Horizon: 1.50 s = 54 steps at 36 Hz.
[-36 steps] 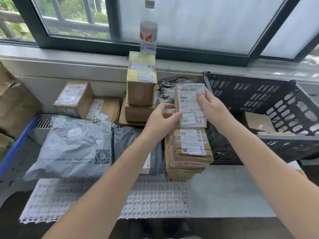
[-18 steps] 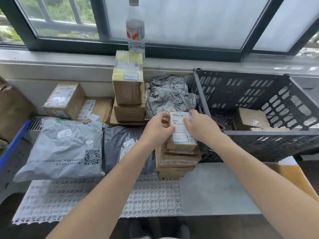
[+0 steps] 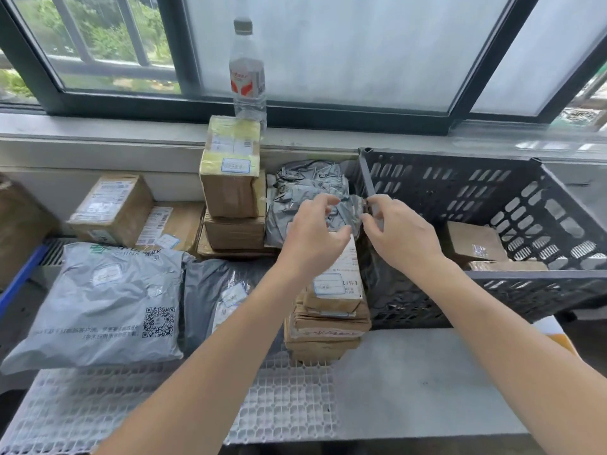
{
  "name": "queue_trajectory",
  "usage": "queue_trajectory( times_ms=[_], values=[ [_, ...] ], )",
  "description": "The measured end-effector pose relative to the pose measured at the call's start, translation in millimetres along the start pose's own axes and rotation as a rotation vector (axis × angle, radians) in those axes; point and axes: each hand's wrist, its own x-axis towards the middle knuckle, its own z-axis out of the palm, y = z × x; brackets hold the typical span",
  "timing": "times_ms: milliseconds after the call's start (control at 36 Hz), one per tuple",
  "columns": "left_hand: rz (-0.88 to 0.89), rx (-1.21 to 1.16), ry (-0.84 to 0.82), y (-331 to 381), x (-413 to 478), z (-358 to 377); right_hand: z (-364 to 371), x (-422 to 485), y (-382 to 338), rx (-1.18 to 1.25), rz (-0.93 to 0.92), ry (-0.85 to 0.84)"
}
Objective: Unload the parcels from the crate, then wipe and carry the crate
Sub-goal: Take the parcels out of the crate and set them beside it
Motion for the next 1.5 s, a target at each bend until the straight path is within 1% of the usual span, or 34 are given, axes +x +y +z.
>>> queue_trajectory(
  times_ms=[139,306,556,722,806,889,972,1056,1194,1306,1389,1500],
  values=[
    [0.044,0.036,-0.007,26,17,33,-6,12,40,-0.016,0.007,-0.02],
    [0.049,0.113,0.002,67,49,98,-20,27,118,-0.013,0.001,-0.082],
    [-0.066,0.127,-0.056,112,96,217,-33,55,258,-0.113,-0.037,-0.225],
    [-0.143,0.19,-0.135,125,121,276,-34,73,327,-0.201,-0.039,-0.349],
    [-0.169,0.237,-0.188,127,133,297,-29,84,353,-0.274,-0.071,-0.447],
    [-0.184,0.31,-0.3,123,143,313,-23,93,371,-0.327,-0.155,-0.673],
    [-0.2,0.38,-0.416,117,148,324,-21,92,380,-0.265,-0.205,-0.945],
    [-0.211,0.414,-0.519,108,149,334,-20,88,384,-0.239,-0.253,-1.069],
    [-0.216,0.469,-0.687,101,151,341,-4,78,379,-0.366,-0.395,-1.142],
    [-0.201,0.478,-0.773,100,154,342,2,77,370,-0.478,-0.487,-1.118],
    [-0.226,0.486,-0.832,95,153,340,6,83,374,-0.432,-0.493,-1.106],
    [-0.246,0.469,-0.816,89,155,337,5,83,384,-0.334,-0.464,-1.08]
  ],
)
